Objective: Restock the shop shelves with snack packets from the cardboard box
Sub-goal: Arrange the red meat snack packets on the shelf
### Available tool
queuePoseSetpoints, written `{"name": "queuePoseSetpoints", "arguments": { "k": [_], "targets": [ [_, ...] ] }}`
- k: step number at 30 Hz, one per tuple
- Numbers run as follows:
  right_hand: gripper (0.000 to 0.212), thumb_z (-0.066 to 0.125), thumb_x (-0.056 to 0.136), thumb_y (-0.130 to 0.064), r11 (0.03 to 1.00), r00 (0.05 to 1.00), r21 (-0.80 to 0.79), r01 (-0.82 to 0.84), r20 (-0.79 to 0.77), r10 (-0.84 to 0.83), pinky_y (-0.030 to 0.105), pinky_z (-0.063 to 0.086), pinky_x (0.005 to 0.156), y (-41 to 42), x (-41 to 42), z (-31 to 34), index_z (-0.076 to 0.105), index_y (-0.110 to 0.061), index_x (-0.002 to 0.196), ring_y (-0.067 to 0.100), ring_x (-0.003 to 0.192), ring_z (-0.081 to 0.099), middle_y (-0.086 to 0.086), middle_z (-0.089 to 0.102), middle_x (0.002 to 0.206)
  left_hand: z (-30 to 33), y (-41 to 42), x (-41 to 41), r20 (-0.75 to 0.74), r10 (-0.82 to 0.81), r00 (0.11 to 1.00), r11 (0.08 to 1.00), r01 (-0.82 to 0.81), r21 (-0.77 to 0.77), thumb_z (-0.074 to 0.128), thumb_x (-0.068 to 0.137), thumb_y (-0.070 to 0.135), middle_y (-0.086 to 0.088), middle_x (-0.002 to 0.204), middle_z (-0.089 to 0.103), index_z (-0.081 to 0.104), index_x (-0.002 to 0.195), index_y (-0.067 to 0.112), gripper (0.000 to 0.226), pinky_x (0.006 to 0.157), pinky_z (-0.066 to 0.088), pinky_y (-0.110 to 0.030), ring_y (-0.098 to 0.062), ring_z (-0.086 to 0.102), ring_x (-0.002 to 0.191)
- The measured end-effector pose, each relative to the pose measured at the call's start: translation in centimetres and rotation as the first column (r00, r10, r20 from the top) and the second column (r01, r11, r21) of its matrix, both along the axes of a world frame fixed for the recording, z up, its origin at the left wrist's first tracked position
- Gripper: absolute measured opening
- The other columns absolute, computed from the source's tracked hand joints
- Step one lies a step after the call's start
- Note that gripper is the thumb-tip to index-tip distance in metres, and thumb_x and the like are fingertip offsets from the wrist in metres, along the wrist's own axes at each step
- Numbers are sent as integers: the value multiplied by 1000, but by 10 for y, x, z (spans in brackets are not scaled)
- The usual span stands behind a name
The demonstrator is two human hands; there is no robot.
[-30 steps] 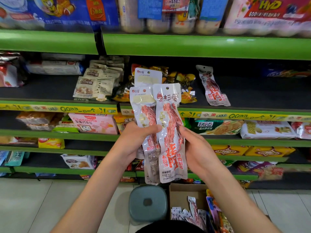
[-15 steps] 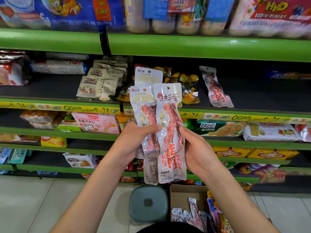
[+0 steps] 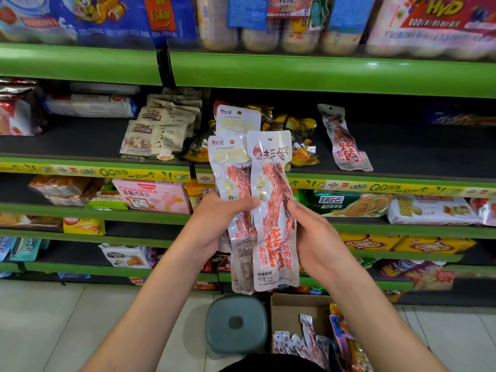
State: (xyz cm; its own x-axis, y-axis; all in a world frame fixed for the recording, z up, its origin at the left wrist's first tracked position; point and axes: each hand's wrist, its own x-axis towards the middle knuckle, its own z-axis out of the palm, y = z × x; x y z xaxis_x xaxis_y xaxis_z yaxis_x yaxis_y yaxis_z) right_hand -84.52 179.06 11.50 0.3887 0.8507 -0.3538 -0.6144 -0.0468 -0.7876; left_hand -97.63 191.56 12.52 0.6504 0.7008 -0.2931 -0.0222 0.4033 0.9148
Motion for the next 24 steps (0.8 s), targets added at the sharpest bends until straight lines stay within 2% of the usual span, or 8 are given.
{"name": "queuePoseSetpoints", "arguments": {
  "k": [5,10,12,15,18,21,24],
  "targets": [
    [40,60,91,-28,1000,1000,0,-11,25,11,47,50,102,-1,4,1,66,-9,127,34,118,64,18,69,125,-1,0,4,-1,7,1000,1000,-7,11,80,81,10,-4,101,79,80,97,18,18,64,59,-24,-21,77,90],
    [48,67,83,-30,1000,998,-16,15,66,-14,43,55,93,-4,8,1,64,-8,126,32,113,67,17,71,121,-1,0,11,1,21,1000,1000,-21,15,80,81,11,-5,100,79,80,94,19,15,63,60,-25,-22,77,89],
    [43,69,81,-30,1000,995,-20,14,100,-12,40,59,85,-7,10,0,67,-12,119,30,106,70,16,72,118,-2,-2,15,10,40,999,999,-40,11,80,81,10,-5,99,79,80,92,19,14,63,60,-26,-22,77,89],
    [26,75,78,-33,999,960,-39,-3,281,14,36,60,78,-14,13,3,72,-27,104,25,98,74,7,75,110,-5,-4,21,15,85,996,996,-85,12,79,81,10,-4,98,79,80,91,19,14,62,60,-25,-22,77,88],
    [21,76,84,-35,995,852,-103,-18,519,69,36,60,80,-22,14,5,68,-39,103,17,96,74,-5,76,105,-5,-7,30,25,100,995,995,-100,5,79,82,11,-3,97,79,82,86,24,14,61,59,-24,-21,77,87],
    [14,69,92,-31,993,812,-113,25,582,46,38,59,81,-24,17,7,67,-41,102,13,93,75,-8,77,103,-4,-10,40,34,64,997,998,-64,-1,79,84,15,-2,100,79,80,94,21,13,65,60,-26,-20,77,90],
    [11,65,95,-35,990,823,-118,77,568,4,41,58,84,-25,31,14,71,-42,99,15,93,75,-7,77,102,1,-11,48,24,9,1000,1000,-10,23,80,84,25,2,106,78,77,104,22,20,82,56,-33,-16,75,97]
  ]
}}
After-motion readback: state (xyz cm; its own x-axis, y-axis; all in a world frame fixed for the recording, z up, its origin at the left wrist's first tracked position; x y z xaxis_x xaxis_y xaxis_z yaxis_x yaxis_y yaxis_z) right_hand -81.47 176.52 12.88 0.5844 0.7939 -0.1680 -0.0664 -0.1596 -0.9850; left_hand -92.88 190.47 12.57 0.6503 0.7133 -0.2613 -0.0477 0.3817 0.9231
